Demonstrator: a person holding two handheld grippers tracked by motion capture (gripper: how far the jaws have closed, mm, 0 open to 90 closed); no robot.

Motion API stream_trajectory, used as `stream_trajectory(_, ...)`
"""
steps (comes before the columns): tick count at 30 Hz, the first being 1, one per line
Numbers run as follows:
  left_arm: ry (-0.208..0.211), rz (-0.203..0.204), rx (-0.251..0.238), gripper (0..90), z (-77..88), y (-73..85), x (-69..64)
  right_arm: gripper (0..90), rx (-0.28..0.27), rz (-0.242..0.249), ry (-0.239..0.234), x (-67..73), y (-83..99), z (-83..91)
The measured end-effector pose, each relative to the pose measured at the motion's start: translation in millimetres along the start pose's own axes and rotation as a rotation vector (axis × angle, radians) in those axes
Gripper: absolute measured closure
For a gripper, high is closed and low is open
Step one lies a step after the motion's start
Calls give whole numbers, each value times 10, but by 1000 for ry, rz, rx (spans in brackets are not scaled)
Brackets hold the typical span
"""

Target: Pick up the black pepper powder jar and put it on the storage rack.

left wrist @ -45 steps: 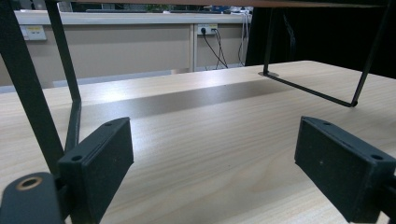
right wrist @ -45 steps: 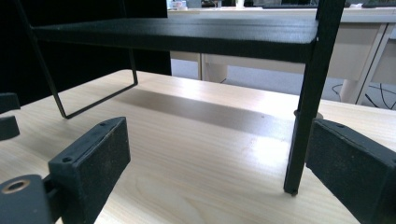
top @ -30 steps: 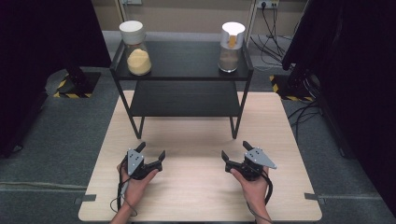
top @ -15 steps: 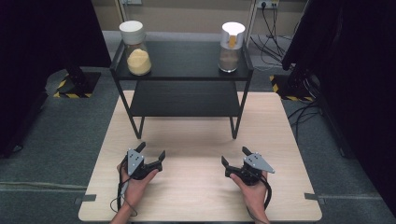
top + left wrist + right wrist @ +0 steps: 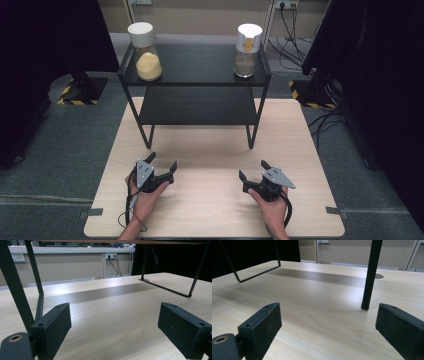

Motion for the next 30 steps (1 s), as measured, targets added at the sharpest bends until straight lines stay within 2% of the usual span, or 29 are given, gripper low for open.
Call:
stream_trajectory(7,0,-1,-2,111,2,3,-1,68,11,-4,2,3,51,5)
stream_trajectory(19,1,-5,0,111,1,-1,-1,69,-6,12,10,27,82,28)
stream_trajectory(30,1,-6,1,111,0,-2,-3,69,-14,4,10,19,96,34)
Point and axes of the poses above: each handheld gripper's, and its own axes: z roughly backward along the jaws, y roughly out of its underside, x roughly to its left, the point moved 1 cm from there along -z, roughly forward along the jaws, and after that the axes turned 2 degrees about z, right-handed, at the moved point
